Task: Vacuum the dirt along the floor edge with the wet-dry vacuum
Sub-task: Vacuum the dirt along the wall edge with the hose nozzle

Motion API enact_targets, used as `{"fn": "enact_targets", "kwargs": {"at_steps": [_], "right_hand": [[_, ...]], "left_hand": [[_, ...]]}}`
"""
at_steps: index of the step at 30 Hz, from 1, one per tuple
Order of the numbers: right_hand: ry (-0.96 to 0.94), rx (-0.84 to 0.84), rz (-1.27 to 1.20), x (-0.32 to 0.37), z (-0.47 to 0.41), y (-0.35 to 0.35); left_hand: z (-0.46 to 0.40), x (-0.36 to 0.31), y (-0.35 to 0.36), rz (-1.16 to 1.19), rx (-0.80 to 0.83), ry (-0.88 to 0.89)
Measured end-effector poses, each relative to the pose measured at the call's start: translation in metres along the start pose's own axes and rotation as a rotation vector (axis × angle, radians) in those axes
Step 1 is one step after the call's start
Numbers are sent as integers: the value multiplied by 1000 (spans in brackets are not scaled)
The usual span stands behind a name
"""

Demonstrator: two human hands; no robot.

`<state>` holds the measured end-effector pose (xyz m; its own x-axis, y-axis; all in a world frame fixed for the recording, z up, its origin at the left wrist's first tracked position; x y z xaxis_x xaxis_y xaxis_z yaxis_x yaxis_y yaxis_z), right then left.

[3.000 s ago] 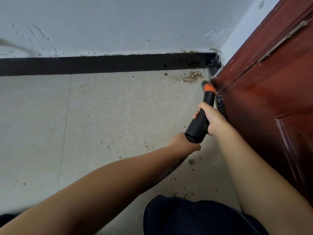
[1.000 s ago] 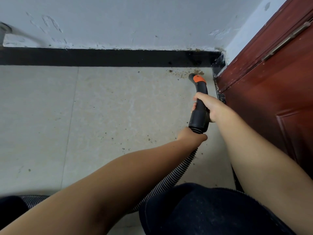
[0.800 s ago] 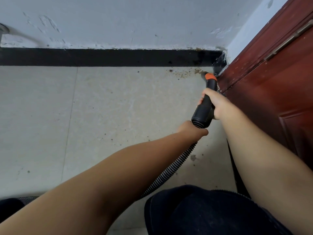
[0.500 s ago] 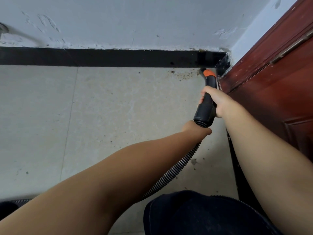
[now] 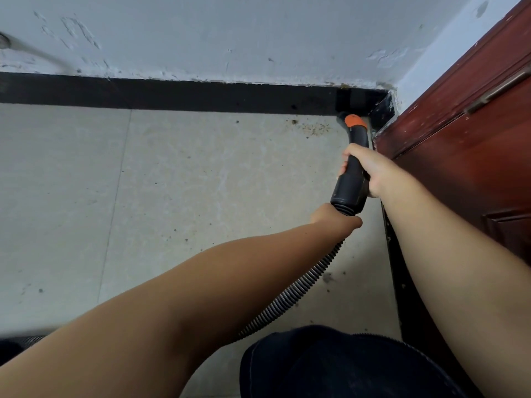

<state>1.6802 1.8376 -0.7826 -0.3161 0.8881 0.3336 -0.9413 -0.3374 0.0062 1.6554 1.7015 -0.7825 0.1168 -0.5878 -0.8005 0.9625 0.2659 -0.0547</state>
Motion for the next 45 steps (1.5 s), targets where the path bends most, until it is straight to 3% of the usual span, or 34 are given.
{"fn": "enact_targets", "kwargs": {"at_steps": [14, 20, 27, 38, 45], "right_hand": [[-57, 82, 200, -24, 7, 67], [-46, 34, 160, -21, 12, 56], [-38, -17, -135, -29, 12, -3], [22, 66, 110, -40, 37, 39], [31, 27, 118, -30, 33, 25]], "left_hand": [[22, 30, -32, 153, -172, -52], [25, 22, -33, 154, -122, -23], [28, 8, -6, 7, 48, 22], [45, 21, -13, 143, -60, -30], [42, 13, -7, 147, -8, -23]]}}
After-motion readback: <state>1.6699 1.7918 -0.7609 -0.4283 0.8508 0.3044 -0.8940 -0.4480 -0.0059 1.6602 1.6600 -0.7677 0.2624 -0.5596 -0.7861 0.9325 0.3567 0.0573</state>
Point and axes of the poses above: each hand's wrist, its own z-axis away from the middle knuckle, its own y-axis out of the palm, x = y × z, the point moved 2 cm from there along -z, towards the middle knuckle, and after that the axes turned 13 degrees about y, right-handed, at the moved point
